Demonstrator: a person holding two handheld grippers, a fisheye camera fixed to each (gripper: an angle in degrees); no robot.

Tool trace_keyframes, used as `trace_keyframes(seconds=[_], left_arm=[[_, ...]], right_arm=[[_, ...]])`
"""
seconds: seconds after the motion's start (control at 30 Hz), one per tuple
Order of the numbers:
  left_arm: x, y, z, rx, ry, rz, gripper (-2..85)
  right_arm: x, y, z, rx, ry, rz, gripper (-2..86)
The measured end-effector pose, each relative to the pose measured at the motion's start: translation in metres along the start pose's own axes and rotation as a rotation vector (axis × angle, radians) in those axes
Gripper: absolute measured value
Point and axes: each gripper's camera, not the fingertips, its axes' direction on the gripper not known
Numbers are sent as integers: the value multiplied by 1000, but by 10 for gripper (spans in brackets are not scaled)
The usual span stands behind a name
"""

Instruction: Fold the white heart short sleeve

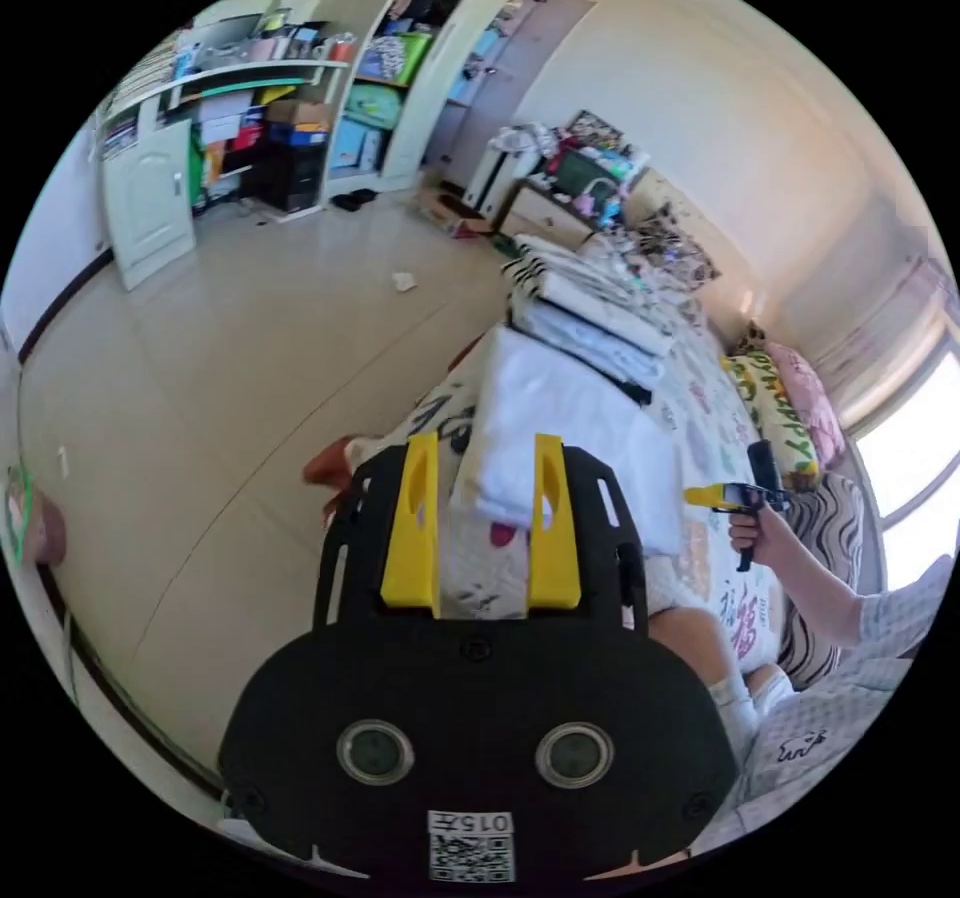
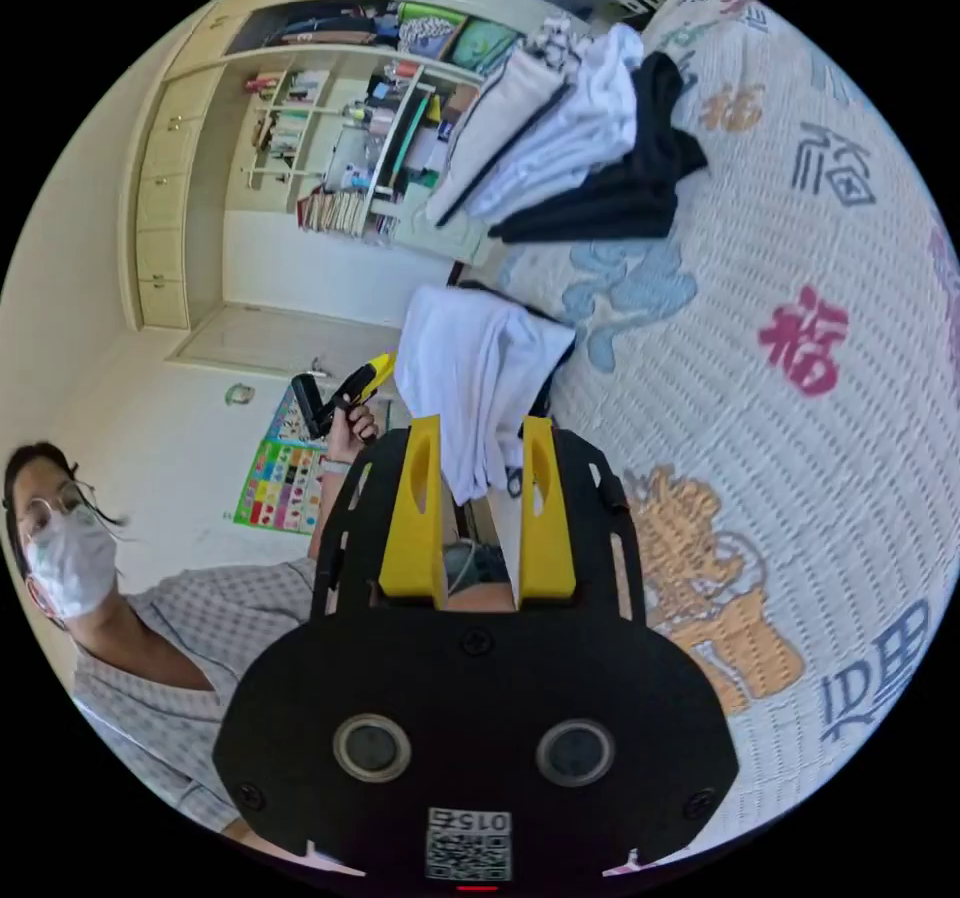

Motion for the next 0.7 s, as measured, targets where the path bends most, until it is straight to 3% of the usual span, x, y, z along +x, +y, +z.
trace_keyframes(seconds=[0.13,0.23,0.37,0.57,0.7], left_arm=[[-8,43,26,-46,223,-39,123],[5,69,31,-16,209,-72,134],[43,105,16,23,210,5,186],[162,194,-19,117,295,317,190],[260,261,-16,123,411,502,183]], right_arm=[[-17,7,40,-91,-94,-1,103],[-35,16,48,-72,-162,22,35],[-85,42,14,76,-237,-66,7],[-205,121,-75,273,-375,-358,-2],[-283,199,-132,377,-295,-505,-3]])
